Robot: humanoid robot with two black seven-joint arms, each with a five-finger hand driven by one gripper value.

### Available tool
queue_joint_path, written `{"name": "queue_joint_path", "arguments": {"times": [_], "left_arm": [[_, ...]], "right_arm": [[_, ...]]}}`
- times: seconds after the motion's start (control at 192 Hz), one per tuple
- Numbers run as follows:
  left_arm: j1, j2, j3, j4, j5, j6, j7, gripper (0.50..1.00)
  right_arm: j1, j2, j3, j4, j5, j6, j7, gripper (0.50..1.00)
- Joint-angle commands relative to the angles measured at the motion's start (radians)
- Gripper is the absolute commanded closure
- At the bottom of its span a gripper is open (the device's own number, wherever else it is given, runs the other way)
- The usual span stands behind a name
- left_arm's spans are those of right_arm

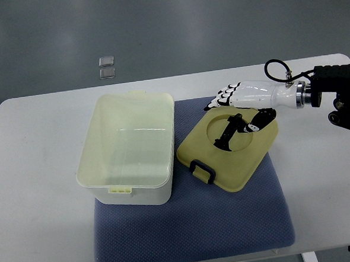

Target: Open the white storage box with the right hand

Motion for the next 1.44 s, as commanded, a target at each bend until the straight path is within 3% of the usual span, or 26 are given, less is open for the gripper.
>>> {"name": "queue_joint_path", "arguments": {"times": [0.0,0.063,0.204,0.251,0.308,0.501,0.611,0.7,0.841,1.222,1.431], "left_arm": [[0.000,0.000,0.000,0.000,0.000,0.000,0.001,0.500],[0.000,0.000,0.000,0.000,0.000,0.000,0.000,0.500],[0.000,0.000,0.000,0.000,0.000,0.000,0.001,0.500],[0.000,0.000,0.000,0.000,0.000,0.001,0.000,0.500],[0.000,0.000,0.000,0.000,0.000,0.000,0.000,0.500],[0.000,0.000,0.000,0.000,0.000,0.001,0.000,0.500],[0.000,0.000,0.000,0.000,0.000,0.000,0.001,0.500],[0.000,0.000,0.000,0.000,0.000,0.000,0.000,0.500],[0.000,0.000,0.000,0.000,0.000,0.000,0.000,0.500],[0.000,0.000,0.000,0.000,0.000,0.000,0.000,0.500],[0.000,0.000,0.000,0.000,0.000,0.000,0.000,0.500]], "right_arm": [[0.001,-0.006,0.008,0.000,0.061,0.015,0.000,0.576],[0.010,-0.009,0.009,0.003,0.106,0.073,0.000,0.576],[0.016,-0.031,0.129,0.005,0.265,0.348,-0.006,0.574],[0.010,-0.027,0.169,0.002,0.356,0.426,-0.028,0.574],[0.004,-0.023,0.183,-0.005,0.467,0.466,-0.074,0.572],[-0.054,0.052,0.209,-0.069,1.052,0.484,-0.301,0.572],[-0.128,0.124,0.259,-0.159,1.440,0.470,-0.474,0.572],[-0.160,0.192,0.327,-0.227,1.626,0.463,-0.546,0.572],[-0.197,0.232,0.385,-0.267,1.712,0.432,-0.554,0.570],[-0.252,0.281,0.485,-0.270,1.718,0.440,-0.533,0.568],[-0.267,0.304,0.496,-0.271,1.718,0.441,-0.483,0.568]]}}
